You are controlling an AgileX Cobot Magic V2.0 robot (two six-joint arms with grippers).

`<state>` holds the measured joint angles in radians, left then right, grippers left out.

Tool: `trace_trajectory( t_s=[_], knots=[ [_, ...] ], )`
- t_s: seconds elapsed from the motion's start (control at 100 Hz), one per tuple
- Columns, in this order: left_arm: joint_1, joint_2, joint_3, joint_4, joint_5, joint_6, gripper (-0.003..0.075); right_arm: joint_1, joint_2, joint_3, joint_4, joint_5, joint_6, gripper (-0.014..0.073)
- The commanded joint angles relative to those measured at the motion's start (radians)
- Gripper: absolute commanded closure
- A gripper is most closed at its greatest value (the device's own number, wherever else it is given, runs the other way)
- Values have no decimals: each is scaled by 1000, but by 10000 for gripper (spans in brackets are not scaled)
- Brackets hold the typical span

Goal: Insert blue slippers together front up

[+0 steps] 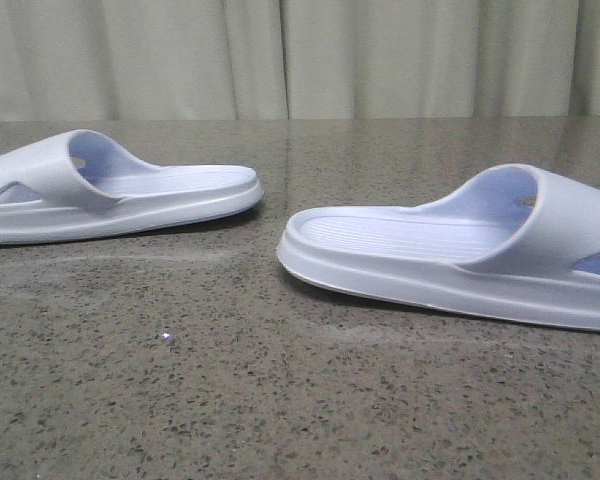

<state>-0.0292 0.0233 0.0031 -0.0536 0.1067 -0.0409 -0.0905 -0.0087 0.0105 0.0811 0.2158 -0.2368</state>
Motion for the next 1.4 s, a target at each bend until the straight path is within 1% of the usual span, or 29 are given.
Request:
trace_trajectory(
  t_s=[0.0,0.67,0.73,0.81,0.87,0.95,1.01,1.1,1.22,1.39],
  knots=[
    [2,9,8,-8,-80,-5,705,-4,5,21,-7,-74,-2,683],
    [2,9,8,-8,-80,-5,705,-4,5,21,-7,-80,-2,683],
    [2,9,8,-8,-80,-5,705,-4,5,21,9,-108,-2,683],
    [2,9,8,-8,-80,-5,705,-4,5,21,59,-190,-2,683],
    [2,9,8,-11,-82,-7,705,-4,5,21,59,-255,-2,683],
    [2,9,8,-11,-82,-7,705,-4,5,21,59,-305,-2,683],
    [2,9,8,-13,-82,-7,705,-4,5,21,63,-318,-2,683],
    [2,9,8,-57,-84,-7,705,-4,5,21,68,-321,-2,683],
    [2,9,8,-106,-84,-7,705,-4,5,21,135,-323,-2,683],
    [2,9,8,-174,-88,-7,705,-4,5,21,299,-330,-2,683]
  ],
)
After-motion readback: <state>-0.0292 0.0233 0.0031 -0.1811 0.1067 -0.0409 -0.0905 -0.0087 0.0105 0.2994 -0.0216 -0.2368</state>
